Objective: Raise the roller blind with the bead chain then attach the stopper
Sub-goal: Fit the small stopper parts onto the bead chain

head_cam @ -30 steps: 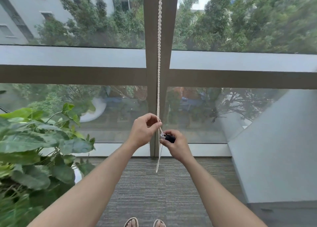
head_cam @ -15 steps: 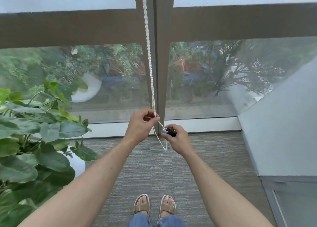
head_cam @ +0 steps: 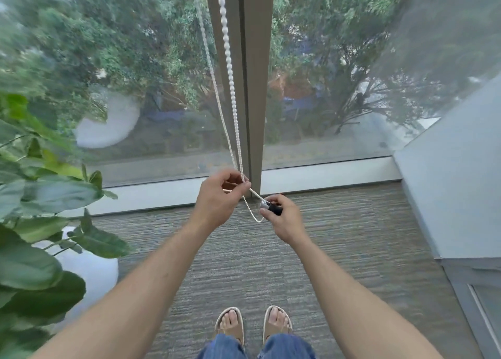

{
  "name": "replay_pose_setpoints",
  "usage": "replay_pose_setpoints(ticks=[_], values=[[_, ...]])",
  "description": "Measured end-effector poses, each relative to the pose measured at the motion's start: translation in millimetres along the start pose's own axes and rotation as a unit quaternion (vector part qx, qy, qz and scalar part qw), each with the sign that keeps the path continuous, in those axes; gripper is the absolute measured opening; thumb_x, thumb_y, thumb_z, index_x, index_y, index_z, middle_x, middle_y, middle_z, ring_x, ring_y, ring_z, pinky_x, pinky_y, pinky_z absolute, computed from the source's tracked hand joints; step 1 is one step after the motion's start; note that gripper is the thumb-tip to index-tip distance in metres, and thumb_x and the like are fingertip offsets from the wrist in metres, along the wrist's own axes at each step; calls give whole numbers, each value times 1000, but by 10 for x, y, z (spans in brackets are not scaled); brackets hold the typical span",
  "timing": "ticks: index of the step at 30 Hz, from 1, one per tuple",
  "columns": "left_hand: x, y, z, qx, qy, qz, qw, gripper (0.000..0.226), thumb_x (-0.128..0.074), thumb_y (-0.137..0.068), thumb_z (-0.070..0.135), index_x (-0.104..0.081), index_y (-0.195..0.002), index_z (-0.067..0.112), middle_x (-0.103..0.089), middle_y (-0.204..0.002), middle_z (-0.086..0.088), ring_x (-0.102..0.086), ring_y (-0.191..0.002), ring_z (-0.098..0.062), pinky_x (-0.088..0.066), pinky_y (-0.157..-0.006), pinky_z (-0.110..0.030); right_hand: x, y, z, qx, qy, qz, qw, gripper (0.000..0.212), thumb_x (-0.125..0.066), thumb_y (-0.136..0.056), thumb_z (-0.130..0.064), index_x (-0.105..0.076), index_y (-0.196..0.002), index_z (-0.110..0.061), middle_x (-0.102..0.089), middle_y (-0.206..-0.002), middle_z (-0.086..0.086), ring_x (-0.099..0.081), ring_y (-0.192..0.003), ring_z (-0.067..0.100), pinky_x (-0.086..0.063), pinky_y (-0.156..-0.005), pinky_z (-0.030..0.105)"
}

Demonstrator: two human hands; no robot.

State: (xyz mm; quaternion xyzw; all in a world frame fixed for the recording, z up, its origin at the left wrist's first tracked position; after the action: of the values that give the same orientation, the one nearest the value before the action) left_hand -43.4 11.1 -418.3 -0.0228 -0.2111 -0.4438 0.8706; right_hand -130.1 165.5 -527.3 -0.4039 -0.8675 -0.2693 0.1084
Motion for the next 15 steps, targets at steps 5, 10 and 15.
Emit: replay_pose_setpoints(ticks=[5,10,15], values=[[-227,43,-493,0,-10,-32,999,3,-73,-86,15,-70,-87,14,-71,-77,5,-62,-68,0,-48,-66,-14,-225,-135,443,-20,3,2,1000,23,-76,-84,-22,-66,-105,-21,-65,-100,-8,-58,-89,2,-44,-78,23],[-416,44,-910,8,-3,-45,999,3,-73,-87,17,-70,-87,16,-68,-75,8,-60,-67,-1,-46,-66,-15,-454,-239,830,-24,9,-4,1000,21,-76,-85,-21,-66,-104,-21,-63,-100,-6,-57,-89,3,-44,-77,21],[-502,11,-1201,3,3,-46,999,4,-73,-87,15,-71,-89,13,-67,-72,10,-59,-63,3,-44,-62,-12,-674,-378,1167,-30,3,-5,1000,20,-74,-87,-21,-64,-104,-22,-64,-102,-3,-58,-92,9,-41,-72,17]])
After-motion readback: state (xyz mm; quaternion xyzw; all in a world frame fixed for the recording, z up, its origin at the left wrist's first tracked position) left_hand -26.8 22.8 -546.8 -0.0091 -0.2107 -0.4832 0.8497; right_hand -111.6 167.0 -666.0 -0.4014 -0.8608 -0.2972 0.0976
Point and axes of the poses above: each hand's wrist, its own y-axis away from the middle knuckle, its own x-axis out of the back of the hand, z = x × y, the point moved 5 cm from there along -y, towards the middle knuckle
